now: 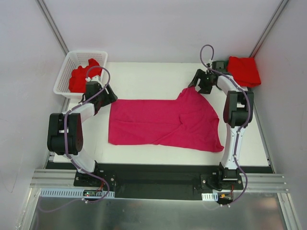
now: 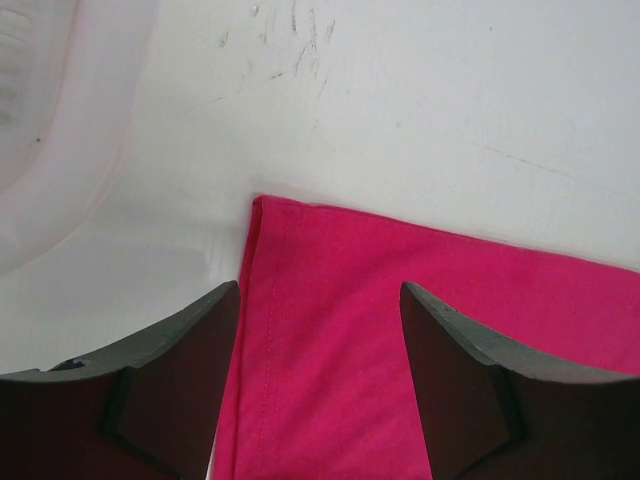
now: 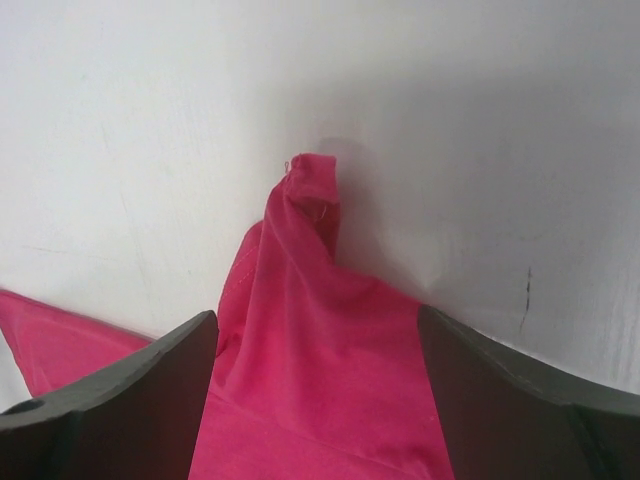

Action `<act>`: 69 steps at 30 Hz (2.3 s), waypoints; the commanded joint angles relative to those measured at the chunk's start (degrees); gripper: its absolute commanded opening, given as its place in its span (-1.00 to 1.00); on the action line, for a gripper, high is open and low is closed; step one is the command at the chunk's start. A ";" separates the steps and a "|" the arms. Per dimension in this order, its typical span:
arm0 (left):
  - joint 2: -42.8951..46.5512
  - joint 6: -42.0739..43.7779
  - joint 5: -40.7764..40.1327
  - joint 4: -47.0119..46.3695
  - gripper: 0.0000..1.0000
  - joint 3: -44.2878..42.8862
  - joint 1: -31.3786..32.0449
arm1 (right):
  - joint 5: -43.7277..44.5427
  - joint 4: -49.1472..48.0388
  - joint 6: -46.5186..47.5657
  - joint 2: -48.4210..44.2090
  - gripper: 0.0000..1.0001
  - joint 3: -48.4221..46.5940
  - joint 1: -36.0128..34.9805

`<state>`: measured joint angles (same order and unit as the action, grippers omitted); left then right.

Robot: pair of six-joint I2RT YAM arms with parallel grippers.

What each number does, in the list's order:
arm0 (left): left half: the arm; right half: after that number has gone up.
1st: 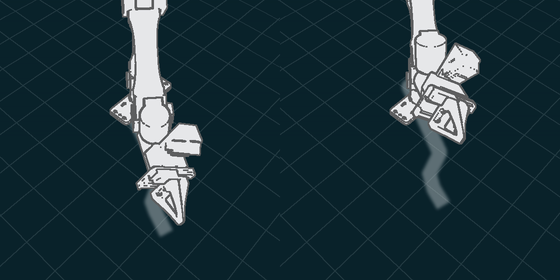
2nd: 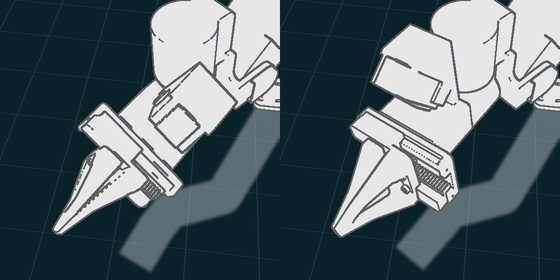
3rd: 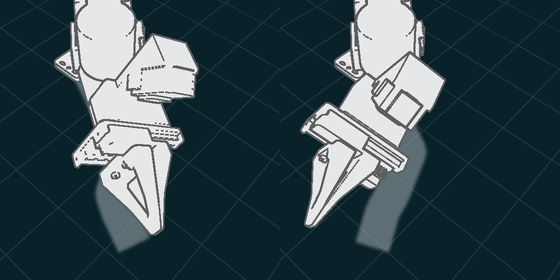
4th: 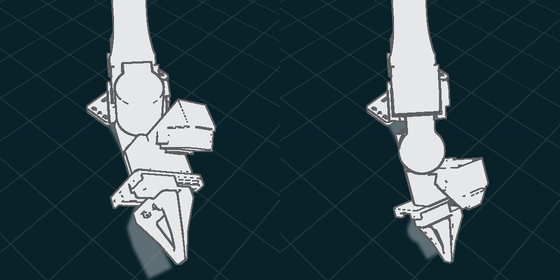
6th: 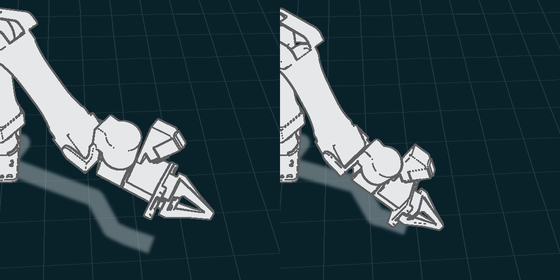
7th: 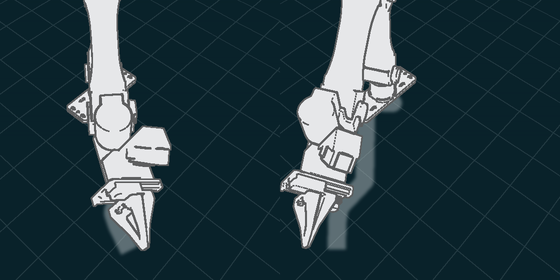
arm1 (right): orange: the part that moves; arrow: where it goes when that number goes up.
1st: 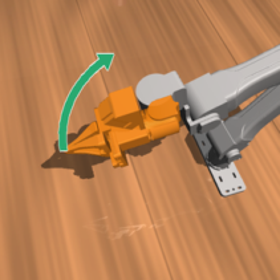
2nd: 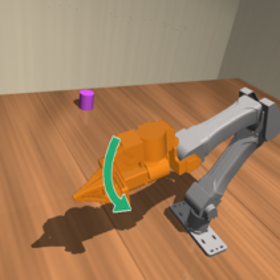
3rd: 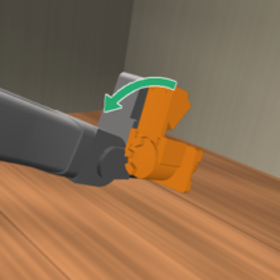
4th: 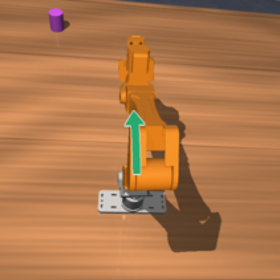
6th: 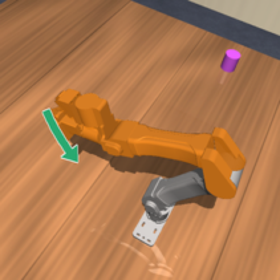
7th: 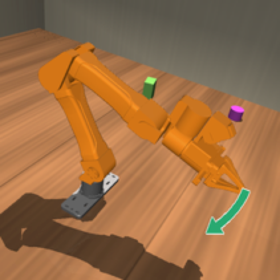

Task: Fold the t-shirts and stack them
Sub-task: Grap the side of the flattened tshirt furthest away from the robot with both arms

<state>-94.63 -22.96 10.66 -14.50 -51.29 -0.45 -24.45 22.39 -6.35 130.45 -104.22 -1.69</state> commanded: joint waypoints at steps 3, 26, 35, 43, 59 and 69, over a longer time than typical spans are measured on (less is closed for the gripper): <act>1.90 0.90 2.00 -0.79 0.29 -1.80 0.10 | -1.04 2.92 1.34 3.40 0.66 -6.60 0.64; 0.85 0.28 2.97 -1.05 0.25 -1.62 0.18 | -10.88 5.82 -1.83 8.42 0.29 -11.53 1.43; 1.20 -0.24 3.76 -1.14 0.24 -1.71 0.27 | -9.92 2.49 -1.03 3.50 -0.98 -5.30 1.43; 2.52 -0.68 4.11 -1.23 0.23 -1.36 0.27 | -10.18 -1.04 0.10 -7.22 -0.98 6.12 0.21; 2.43 -1.03 4.64 -1.76 0.20 -1.10 0.27 | -4.74 6.70 3.45 -23.57 -0.97 25.01 -8.50; 1.55 -1.30 5.08 -1.93 0.18 -1.27 0.19 | 0.08 12.76 7.39 -31.57 -0.17 34.87 -18.51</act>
<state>-94.48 -23.51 14.61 -14.35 -51.29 -0.40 -27.62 31.22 -2.61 103.72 -70.98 -17.32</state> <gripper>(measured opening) 0.593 0.165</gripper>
